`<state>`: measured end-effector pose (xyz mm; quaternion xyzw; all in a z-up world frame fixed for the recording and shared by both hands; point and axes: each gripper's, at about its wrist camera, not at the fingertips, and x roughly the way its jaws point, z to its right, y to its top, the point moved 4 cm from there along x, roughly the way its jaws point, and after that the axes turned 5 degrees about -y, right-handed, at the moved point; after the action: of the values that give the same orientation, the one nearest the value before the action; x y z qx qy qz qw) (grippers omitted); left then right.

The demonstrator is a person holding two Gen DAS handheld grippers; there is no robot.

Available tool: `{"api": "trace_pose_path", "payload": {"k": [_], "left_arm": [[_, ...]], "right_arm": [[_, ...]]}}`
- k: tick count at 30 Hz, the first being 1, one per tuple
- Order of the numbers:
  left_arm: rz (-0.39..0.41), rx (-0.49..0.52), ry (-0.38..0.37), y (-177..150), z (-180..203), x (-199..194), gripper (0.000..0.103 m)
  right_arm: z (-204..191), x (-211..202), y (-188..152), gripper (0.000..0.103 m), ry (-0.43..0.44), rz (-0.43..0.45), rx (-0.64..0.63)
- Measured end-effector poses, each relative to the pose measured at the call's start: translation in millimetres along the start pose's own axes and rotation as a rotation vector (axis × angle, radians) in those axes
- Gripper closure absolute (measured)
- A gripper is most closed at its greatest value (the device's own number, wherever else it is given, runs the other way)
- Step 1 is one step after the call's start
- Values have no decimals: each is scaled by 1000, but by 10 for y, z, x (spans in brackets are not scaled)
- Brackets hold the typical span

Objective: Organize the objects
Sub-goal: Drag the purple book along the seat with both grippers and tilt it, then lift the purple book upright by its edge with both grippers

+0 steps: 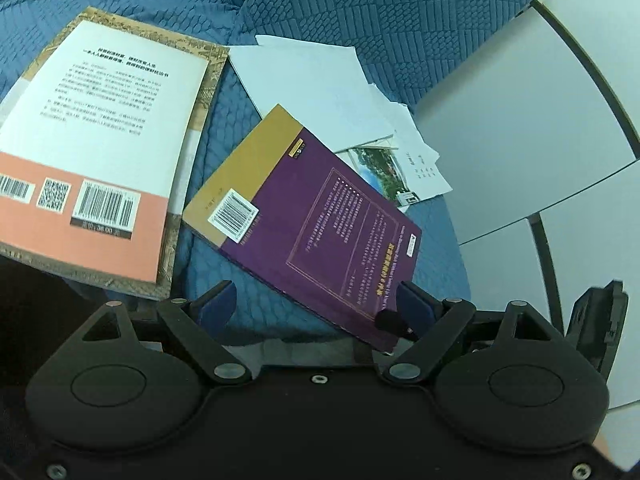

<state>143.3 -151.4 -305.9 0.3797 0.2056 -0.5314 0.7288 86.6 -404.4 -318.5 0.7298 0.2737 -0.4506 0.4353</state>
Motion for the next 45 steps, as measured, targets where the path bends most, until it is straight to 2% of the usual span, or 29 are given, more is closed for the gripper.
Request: {"api": "trace_pose_path", "payload": {"k": [12,19,23,28,30,33,42,45], "left_arm": [[-40,-40,-19,-125,-32,47,20],[-38,-58,-3,-157,-33,39,20],[-42,-80,-6,-213,-60,37,21],[-72,-170,-33,-353,-190,123,26],[-90,-217,-46,-416,-254,188,28],[-107,-287,-74,-497,-334,298,32],[-124,-450,-210,-594,-307,691,43],[-137,-501,-256,-663,-293,855,44]], "right_arm": [[-94,-107,-252,68,2,-27,-11],[-97,-157,-375,69,56,-52,21],[19,-180,-355,67,107,-33,95],[212,-183,-313,67,143,11,193],[278,-175,-297,59,170,19,228],[354,-152,-285,55,198,27,266],[571,-140,-193,48,282,61,398],[639,-148,-146,48,298,73,429]]}}
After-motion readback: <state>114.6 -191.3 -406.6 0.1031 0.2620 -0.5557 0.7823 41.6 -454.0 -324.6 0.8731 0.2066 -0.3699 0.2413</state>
